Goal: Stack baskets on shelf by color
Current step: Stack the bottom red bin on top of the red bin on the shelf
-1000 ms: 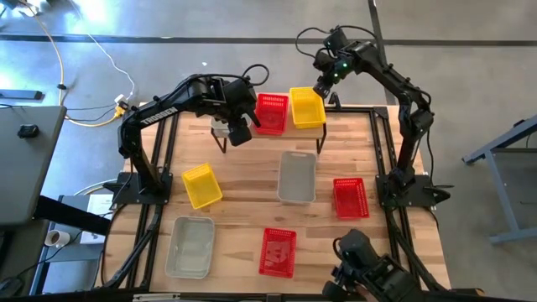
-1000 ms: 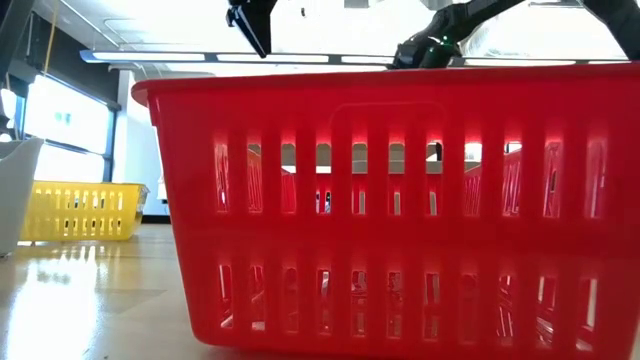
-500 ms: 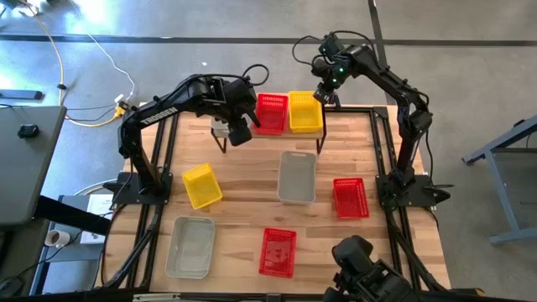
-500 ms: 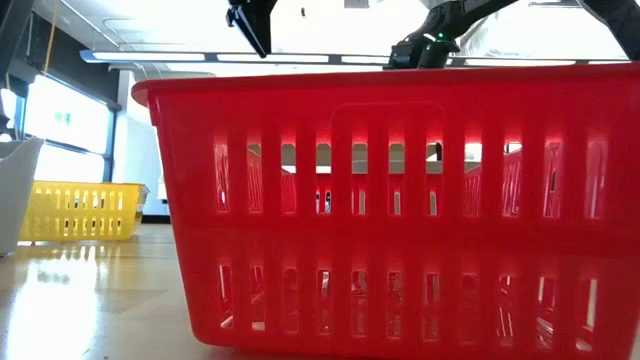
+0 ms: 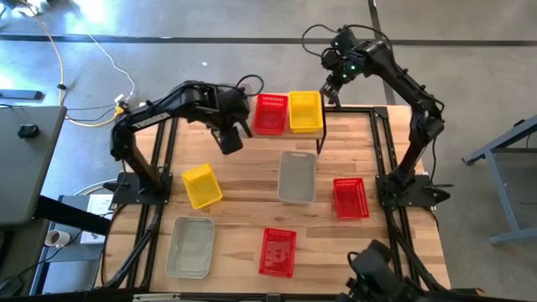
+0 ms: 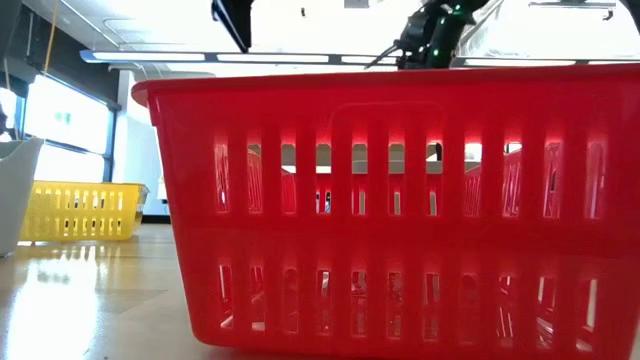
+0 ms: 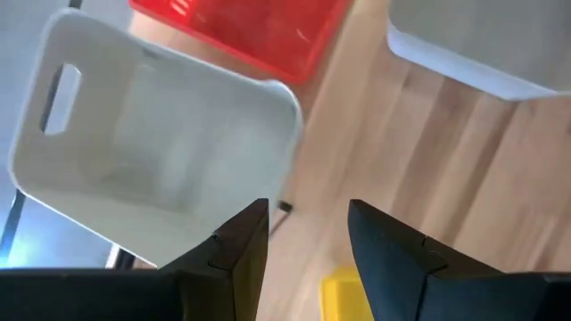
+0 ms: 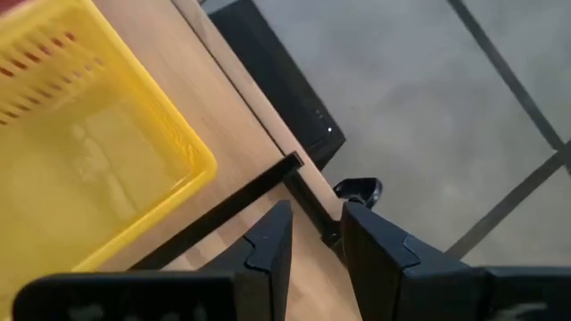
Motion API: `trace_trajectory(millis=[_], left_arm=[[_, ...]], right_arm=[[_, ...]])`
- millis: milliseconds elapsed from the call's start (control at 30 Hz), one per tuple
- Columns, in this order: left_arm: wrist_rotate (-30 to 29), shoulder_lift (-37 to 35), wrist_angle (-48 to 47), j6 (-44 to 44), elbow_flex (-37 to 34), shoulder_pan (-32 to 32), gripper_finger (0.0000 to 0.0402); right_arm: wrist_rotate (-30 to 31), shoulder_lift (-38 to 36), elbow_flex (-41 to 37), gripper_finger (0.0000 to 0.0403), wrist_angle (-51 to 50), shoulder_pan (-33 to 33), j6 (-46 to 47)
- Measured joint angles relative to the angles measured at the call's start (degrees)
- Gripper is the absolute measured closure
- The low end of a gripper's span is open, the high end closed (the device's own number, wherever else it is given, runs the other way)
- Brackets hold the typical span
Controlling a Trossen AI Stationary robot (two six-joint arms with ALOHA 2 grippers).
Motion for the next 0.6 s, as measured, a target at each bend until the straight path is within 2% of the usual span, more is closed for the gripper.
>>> trace_trajectory(millis=[400,600], left_arm=[[1.79,-10.29,8.33,-8.11,-15.43,-6.42,0.0257],[2.31,-13.32,8.82,-11.68,-21.47,-9.97,0.0257]], right_arm=[[-0.07,-8.87,0.02,0.0316,-2.5,0.17,6.6],[-0.85,-13.7,0.06,0.0316,-3.92,3.36,11.78]])
